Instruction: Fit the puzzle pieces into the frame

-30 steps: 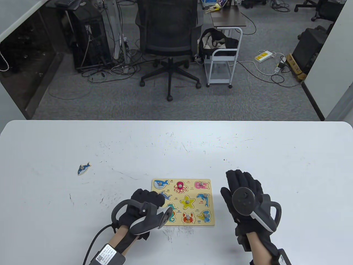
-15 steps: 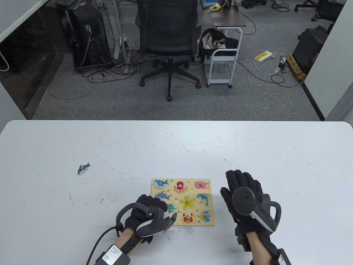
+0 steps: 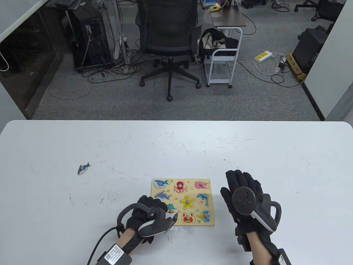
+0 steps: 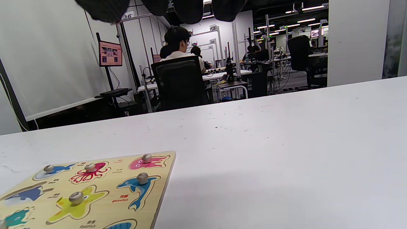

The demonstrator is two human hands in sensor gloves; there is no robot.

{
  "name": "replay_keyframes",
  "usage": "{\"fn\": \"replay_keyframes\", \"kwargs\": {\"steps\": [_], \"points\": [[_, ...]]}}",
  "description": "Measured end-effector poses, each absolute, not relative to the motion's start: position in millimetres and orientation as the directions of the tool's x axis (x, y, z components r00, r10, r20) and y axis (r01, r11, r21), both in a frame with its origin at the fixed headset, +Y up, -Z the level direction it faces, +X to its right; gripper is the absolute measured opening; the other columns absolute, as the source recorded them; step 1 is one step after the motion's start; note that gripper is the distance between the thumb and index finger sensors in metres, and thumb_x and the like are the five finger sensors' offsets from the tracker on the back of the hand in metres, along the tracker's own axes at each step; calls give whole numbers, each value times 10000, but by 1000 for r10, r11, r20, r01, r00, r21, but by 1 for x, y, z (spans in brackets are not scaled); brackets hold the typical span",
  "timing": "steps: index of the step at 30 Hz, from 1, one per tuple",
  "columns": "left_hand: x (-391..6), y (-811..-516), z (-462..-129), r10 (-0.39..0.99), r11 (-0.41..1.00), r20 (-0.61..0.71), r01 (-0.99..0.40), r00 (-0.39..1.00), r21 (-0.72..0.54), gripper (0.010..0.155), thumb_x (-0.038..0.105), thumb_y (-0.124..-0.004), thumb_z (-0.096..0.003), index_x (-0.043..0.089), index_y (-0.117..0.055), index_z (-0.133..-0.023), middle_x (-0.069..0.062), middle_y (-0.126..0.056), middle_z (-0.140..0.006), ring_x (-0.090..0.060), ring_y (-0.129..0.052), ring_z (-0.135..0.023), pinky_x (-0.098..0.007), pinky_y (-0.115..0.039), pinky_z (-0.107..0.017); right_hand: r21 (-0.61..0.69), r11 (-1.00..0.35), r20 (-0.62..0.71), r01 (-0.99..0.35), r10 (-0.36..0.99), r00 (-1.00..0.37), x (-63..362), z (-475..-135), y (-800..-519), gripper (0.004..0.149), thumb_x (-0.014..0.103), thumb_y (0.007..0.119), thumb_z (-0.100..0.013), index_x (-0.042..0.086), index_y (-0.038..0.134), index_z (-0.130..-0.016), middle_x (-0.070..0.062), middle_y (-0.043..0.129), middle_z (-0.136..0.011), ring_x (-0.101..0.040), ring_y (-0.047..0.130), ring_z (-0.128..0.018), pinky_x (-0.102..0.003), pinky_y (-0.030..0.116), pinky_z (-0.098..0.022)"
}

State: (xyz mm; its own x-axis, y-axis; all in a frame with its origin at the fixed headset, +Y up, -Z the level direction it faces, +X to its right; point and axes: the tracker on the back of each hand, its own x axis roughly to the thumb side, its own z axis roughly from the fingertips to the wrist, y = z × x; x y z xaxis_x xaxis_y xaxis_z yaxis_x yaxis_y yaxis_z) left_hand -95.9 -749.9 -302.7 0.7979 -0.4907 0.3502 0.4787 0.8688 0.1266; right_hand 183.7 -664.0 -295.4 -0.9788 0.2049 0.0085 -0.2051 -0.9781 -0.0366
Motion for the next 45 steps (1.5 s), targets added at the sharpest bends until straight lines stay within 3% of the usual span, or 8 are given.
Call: {"fn": "replay_keyframes", "kwargs": {"steps": [38,45], "points": [[-99,-752,-304,-468,880,350,464,812,100,482,531,-816,-456,466,-774,-931,175,-937,-937,-75,-969,-852,-396,-791,-730,-26,-976,10,-215,215,-977,185,-296,-664,647,542,720,-509,305,558,-1089,-27,605,-1167,-380,615,-1074,-589,491,-782],[-124,-720,-313,-404,913,261,403,877,60,526,575,-744,-471,456,-730,-984,147,-907,-1003,-105,-945,-904,-401,-775,-747,-34,-973,16,-230,229,-973,187,-295,-662,647,542,719,-510,307,556,-1090,-29,605,-1168,-381,614,-1074,-590,492,-781]]}}
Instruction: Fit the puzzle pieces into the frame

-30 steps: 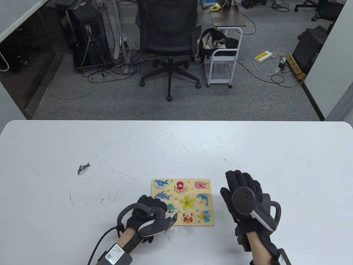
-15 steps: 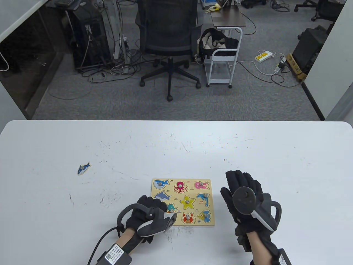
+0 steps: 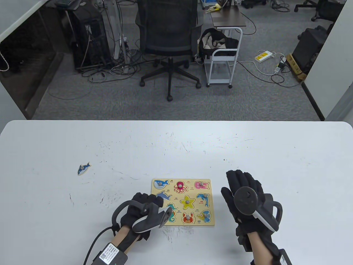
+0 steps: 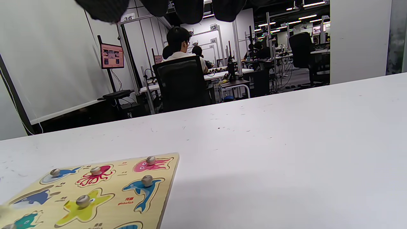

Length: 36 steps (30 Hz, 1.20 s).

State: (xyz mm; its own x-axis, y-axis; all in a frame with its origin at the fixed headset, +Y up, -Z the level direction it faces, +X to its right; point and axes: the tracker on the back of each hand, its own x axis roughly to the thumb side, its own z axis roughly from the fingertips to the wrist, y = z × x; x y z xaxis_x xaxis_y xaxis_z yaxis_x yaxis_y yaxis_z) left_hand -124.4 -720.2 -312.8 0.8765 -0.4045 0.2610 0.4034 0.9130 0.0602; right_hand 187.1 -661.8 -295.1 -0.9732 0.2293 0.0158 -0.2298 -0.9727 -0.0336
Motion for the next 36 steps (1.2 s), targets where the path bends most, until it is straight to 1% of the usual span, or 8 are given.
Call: {"fn": "replay_keyframes", "kwargs": {"steps": [8,12,16,20,25,30,33,36], "points": [[-189,-664,-342,-313,950,-8,313,950,0,584,591,-726,-477,451,-664,-1040,127,-836,-1084,-139,-873,-987,-423,-722,-793,-41,-971,15,-234,234,-972,188,-295,-662,648,542,720,-509,307,557,-1090,-28,607,-1167,-381,615,-1073,-590,491,-782],[-225,-648,-362,-225,974,-134,217,965,-67,584,589,-725,-482,451,-661,-1046,113,-818,-1102,-153,-851,-1006,-433,-705,-803,-39,-971,7,-235,235,-972,190,-295,-662,648,542,719,-510,307,556,-1090,-29,606,-1167,-382,611,-1075,-590,488,-783],[-253,-642,-379,-242,970,-234,228,942,-86,593,592,-728,-481,450,-653,-1052,114,-811,-1108,-156,-846,-1011,-435,-702,-806,-34,-972,-7,-234,234,-972,192,-296,-664,648,543,719,-510,307,555,-1091,-28,603,-1169,-380,607,-1078,-590,486,-784],[-277,-646,-397,-285,958,-314,257,905,-129,597,595,-734,-476,454,-653,-1051,117,-807,-1111,-154,-842,-1016,-439,-699,-810,-27,-967,-14,-252,252,-968,195,-296,-663,647,542,719,-511,307,555,-1091,-30,601,-1170,-382,606,-1077,-590,484,-785],[-301,-661,-416,-291,955,-389,241,874,-173,596,595,-744,-474,456,-658,-1047,122,-820,-1098,-147,-855,-1004,-437,-705,-806,-33,-968,-25,-248,249,-968,196,-296,-662,648,543,719,-511,306,556,-1092,-31,600,-1171,-382,605,-1078,-591,484,-785],[-322,-680,-436,-289,952,-449,205,846,-226,589,593,-753,-472,456,-669,-1039,129,-836,-1081,-140,-868,-989,-433,-715,-800,-25,-969,-50,-246,247,-968,199,-298,-664,649,543,719,-510,307,556,-1092,-29,596,-1172,-382,601,-1080,-591,480,-787],[-333,-695,-447,-264,952,-472,149,841,-266,583,592,-761,-472,458,-677,-1033,133,-842,-1074,-135,-874,-983,-430,-717,-799,-15,-968,-67,-249,249,-966,202,-300,-666,648,543,719,-510,308,555,-1092,-30,594,-1174,-383,597,-1082,-591,477,-788],[-341,-709,-457,-282,947,-496,153,821,-284,574,585,-772,-470,458,-687,-1023,146,-860,-1050,-123,-889,-964,-423,-729,-791,-6,-969,-80,-247,246,-966,203,-301,-667,646,542,718,-511,308,556,-1092,-27,592,-1175,-384,595,-1082,-593,475,-788]]}}
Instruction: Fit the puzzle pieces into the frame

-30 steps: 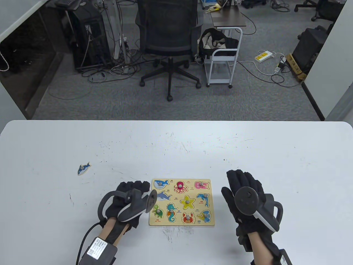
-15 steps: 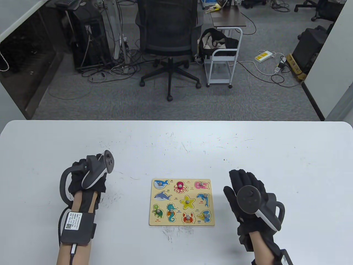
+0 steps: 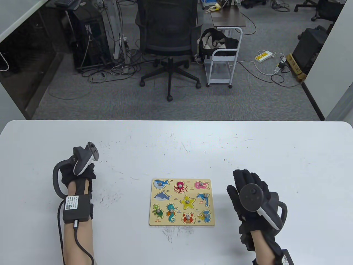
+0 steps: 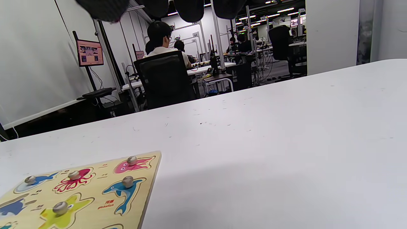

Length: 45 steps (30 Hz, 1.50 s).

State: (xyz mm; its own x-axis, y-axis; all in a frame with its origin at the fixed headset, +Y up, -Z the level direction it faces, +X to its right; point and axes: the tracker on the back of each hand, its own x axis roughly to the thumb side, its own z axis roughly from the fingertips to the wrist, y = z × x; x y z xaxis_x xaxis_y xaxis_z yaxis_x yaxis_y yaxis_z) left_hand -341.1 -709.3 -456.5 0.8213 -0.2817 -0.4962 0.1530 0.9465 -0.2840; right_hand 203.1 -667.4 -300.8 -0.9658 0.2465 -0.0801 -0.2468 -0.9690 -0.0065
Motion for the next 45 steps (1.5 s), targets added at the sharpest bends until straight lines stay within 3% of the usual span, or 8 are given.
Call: {"fn": "replay_keyframes", "kwargs": {"steps": [18,45], "points": [[-357,-768,-490,-361,928,-557,227,748,-297,546,540,-812,-467,467,-705,-997,168,-879,-1010,-99,-910,-932,-408,-744,-781,-4,-976,-94,-216,215,-972,201,-301,-669,643,543,718,-511,309,564,-1089,-29,593,-1175,-385,592,-1083,-592,473,-789],[-363,-787,-500,-392,919,-540,292,745,-263,450,502,-830,-469,480,-778,-916,170,-937,-924,-63,-966,-827,-371,-790,-735,27,-981,-111,-190,186,-976,197,-303,-671,639,543,717,-511,312,567,-1088,-29,593,-1174,-387,593,-1082,-592,473,-789]]}}
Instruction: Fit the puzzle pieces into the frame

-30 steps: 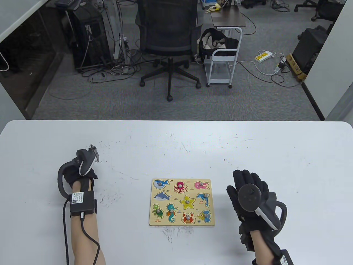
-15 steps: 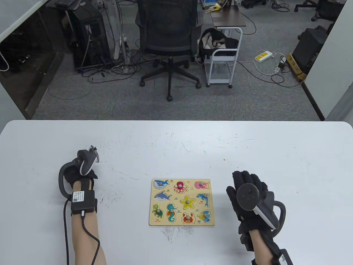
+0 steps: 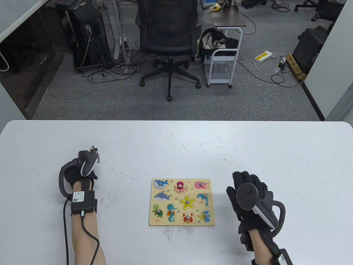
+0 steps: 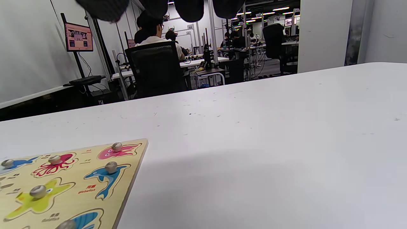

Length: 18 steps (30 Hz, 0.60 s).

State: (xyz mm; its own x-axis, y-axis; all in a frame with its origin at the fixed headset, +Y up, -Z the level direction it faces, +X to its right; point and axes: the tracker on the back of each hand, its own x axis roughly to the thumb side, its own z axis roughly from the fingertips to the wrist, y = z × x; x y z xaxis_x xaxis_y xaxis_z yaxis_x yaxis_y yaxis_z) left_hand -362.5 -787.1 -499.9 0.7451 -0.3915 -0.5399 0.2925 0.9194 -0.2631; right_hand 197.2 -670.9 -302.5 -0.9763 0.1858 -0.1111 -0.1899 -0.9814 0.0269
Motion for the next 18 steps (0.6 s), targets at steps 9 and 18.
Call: {"fn": "replay_keyframes", "kwargs": {"steps": [9,18], "points": [[-334,-765,-487,-356,934,-472,323,806,-152,445,496,-835,-463,466,-795,-905,159,-948,-913,-76,-977,-813,-384,-800,-715,13,-980,-109,-196,194,-975,198,-303,-671,643,542,717,-511,308,564,-1089,-27,589,-1176,-381,591,-1085,-593,469,-790],[-253,-714,-452,-282,948,-267,310,922,72,447,497,-835,-465,462,-795,-909,155,-949,-915,-81,-977,-814,-388,-804,-710,13,-982,-107,-191,188,-976,197,-303,-671,642,541,718,-511,310,561,-1089,-25,584,-1178,-381,581,-1090,-594,462,-793]]}}
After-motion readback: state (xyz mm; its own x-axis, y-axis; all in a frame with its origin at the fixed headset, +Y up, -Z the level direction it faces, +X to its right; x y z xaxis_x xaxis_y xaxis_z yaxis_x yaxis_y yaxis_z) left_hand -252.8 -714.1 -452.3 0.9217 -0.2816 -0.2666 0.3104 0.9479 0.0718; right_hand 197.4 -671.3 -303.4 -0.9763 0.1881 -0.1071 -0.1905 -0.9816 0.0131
